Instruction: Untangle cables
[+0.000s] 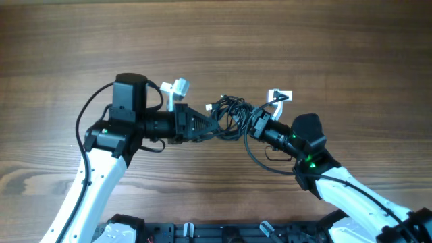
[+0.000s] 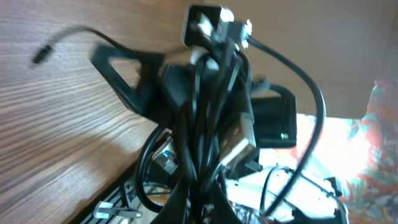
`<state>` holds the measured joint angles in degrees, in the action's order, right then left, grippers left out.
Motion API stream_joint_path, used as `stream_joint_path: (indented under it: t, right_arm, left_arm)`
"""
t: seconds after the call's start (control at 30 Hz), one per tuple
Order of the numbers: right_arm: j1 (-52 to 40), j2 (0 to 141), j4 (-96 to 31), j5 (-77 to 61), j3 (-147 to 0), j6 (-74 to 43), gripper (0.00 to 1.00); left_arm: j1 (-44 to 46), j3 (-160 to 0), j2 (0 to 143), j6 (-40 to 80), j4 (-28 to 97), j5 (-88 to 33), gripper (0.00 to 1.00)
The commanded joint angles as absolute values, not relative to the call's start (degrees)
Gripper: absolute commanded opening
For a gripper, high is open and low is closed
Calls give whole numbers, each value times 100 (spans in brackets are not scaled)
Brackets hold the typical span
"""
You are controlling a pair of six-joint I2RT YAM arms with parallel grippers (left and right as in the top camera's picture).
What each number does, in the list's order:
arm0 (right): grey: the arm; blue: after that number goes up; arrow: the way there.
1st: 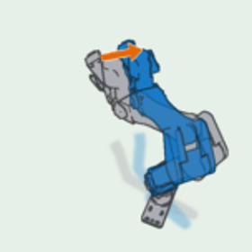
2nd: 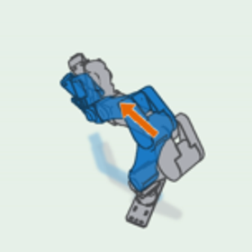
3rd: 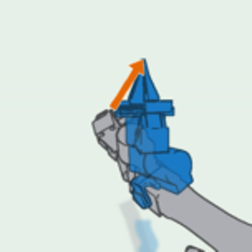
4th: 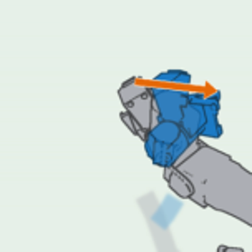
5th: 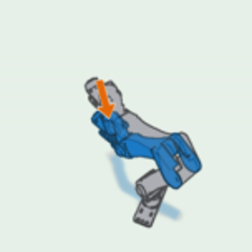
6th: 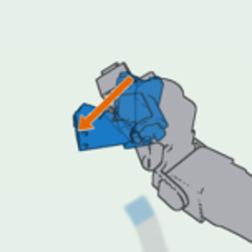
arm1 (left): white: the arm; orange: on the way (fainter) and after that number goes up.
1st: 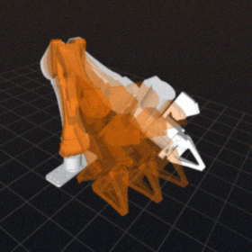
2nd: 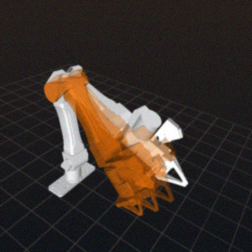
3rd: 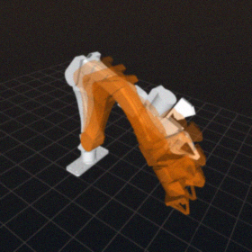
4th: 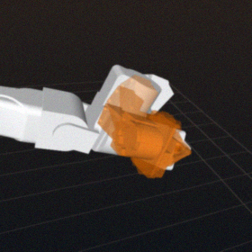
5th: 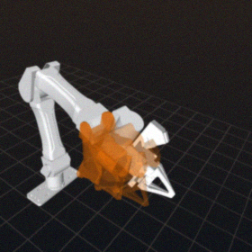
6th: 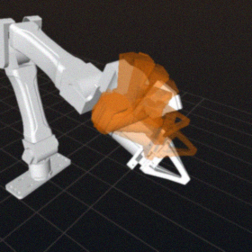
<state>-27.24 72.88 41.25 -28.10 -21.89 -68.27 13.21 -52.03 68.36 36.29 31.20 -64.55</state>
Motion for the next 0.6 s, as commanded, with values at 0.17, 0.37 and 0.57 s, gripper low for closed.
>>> stream_joint_path:
  t: [0.17,0.37,0.57]
  right_arm:
    - [-2488,7599,3173,-980,-2211,-6718,80]
    - [-1680,7599,2373,-722,-2211,-6128,82]
    - [-1050,7599,2171,-725,-2211,-5887,86]
  left_arm:
    - [1520,-5236,6740,3535,2720,-6812,4]
    - [1522,-5236,6740,3535,2281,-6726,4]
    - [1522,-5236,6740,3538,2287,-6200,4]
